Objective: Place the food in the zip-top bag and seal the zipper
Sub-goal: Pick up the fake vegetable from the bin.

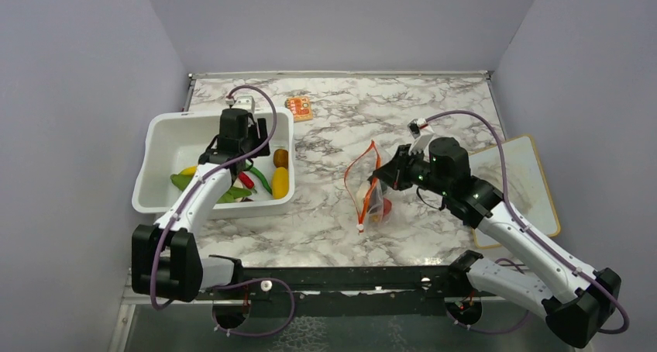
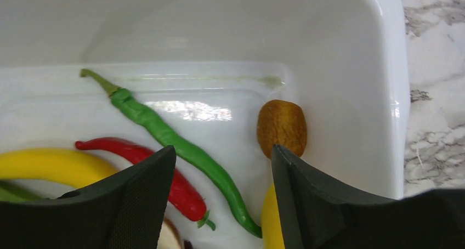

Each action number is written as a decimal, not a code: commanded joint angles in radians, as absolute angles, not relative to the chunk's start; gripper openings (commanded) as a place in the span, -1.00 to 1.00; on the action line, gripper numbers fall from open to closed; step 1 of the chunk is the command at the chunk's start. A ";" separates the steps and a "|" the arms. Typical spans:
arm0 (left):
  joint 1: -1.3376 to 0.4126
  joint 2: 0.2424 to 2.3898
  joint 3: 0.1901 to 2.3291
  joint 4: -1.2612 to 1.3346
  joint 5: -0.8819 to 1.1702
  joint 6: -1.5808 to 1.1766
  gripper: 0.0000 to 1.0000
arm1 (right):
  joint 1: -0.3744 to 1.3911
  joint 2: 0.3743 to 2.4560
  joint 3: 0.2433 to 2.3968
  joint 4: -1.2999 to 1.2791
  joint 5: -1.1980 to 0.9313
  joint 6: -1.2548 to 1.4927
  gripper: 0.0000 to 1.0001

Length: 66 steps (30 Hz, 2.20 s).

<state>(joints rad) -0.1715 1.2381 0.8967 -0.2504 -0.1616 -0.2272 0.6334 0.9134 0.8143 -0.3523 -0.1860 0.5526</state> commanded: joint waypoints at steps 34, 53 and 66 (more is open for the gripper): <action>-0.170 1.653 0.912 -0.026 0.167 -0.276 0.01 | 0.637 0.930 0.895 -0.421 -0.109 0.499 -0.98; -0.170 1.385 0.902 -0.159 0.084 -0.300 -0.28 | 0.637 0.940 0.823 -0.363 -0.166 0.545 -0.98; -0.173 1.122 0.937 -0.287 0.258 -0.317 -0.30 | 0.636 0.983 0.750 -0.214 -0.182 0.628 -0.98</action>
